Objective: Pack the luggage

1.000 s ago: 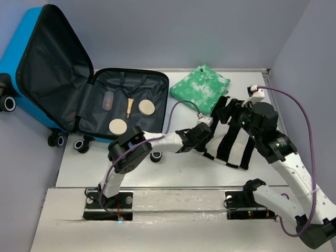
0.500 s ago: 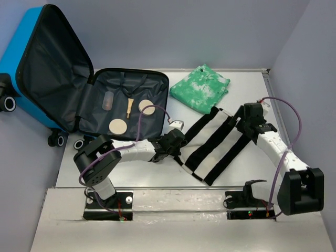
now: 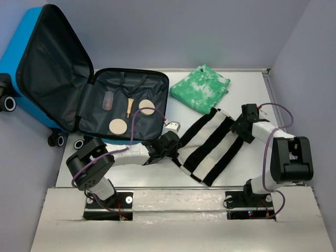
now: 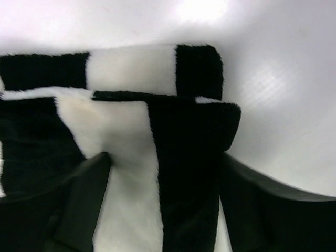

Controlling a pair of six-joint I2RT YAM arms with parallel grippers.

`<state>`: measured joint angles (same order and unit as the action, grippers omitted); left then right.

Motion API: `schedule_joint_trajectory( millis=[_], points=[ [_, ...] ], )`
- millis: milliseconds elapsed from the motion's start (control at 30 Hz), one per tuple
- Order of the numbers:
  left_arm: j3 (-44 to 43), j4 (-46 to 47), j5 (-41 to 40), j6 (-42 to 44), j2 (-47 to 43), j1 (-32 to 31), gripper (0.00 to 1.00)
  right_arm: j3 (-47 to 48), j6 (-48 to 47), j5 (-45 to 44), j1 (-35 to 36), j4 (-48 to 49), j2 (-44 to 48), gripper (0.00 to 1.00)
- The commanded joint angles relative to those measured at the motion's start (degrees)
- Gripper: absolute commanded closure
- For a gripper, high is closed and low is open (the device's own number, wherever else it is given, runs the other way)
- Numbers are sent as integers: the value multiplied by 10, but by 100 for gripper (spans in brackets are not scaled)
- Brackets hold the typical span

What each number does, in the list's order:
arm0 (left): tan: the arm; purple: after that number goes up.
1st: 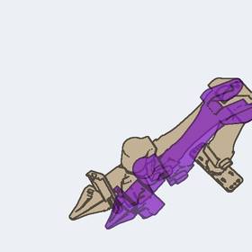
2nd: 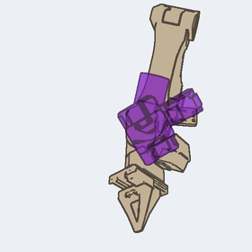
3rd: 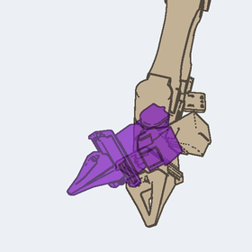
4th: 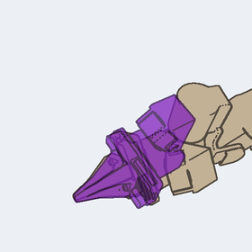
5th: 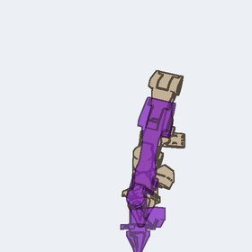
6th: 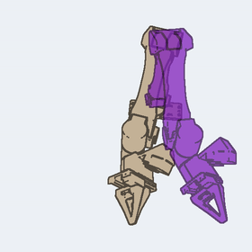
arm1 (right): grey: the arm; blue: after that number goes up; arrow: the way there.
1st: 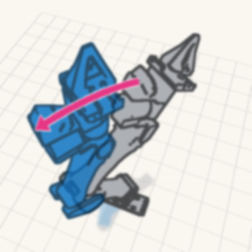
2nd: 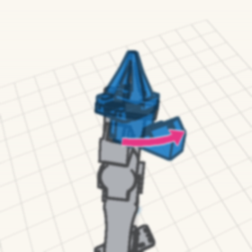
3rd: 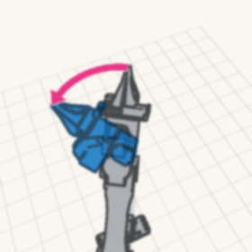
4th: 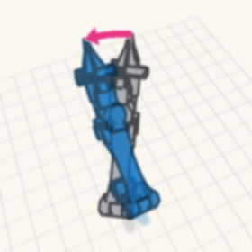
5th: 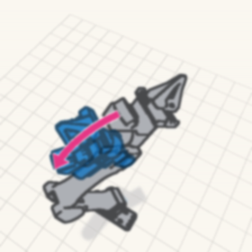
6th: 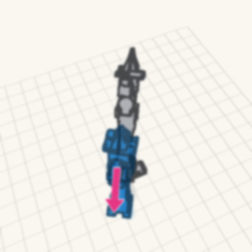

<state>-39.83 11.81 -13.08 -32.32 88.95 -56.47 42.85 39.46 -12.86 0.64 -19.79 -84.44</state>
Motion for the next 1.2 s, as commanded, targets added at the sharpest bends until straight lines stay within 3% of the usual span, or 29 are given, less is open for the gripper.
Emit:
schedule_joint_trajectory(
  millis=[0,33,67,167,233,267,333,433,533,733,933,1167],
  points=[
    [13,29,-3,12,-18,5,94,24,-4,60,-2,41,-81,34],
    [15,36,-1,12,-19,7,94,28,-9,61,-2,39,-85,41],
    [16,38,2,12,-20,7,94,33,-15,61,-2,34,-87,58],
    [15,46,11,14,-21,7,94,39,-34,80,-2,30,-88,72],
    [12,48,14,16,-18,7,94,45,-49,91,-2,31,-106,91],
    [12,48,14,17,-17,8,94,45,-52,94,-2,34,-112,93],
    [12,48,15,16,-18,8,94,36,-57,100,-2,52,-106,93],
    [17,46,29,12,-40,8,94,-5,-63,109,-2,91,-20,93],
    [7,30,47,11,-115,8,94,-17,-84,119,3,88,163,93],
    [-68,-14,85,22,-215,49,94,91,-100,145,70,-3,241,93],
    [-152,-106,85,41,-284,154,94,278,-105,158,192,15,150,93],
    [-192,-214,89,63,-363,387,94,588,-102,225,285,49,-132,93]
  ],
)
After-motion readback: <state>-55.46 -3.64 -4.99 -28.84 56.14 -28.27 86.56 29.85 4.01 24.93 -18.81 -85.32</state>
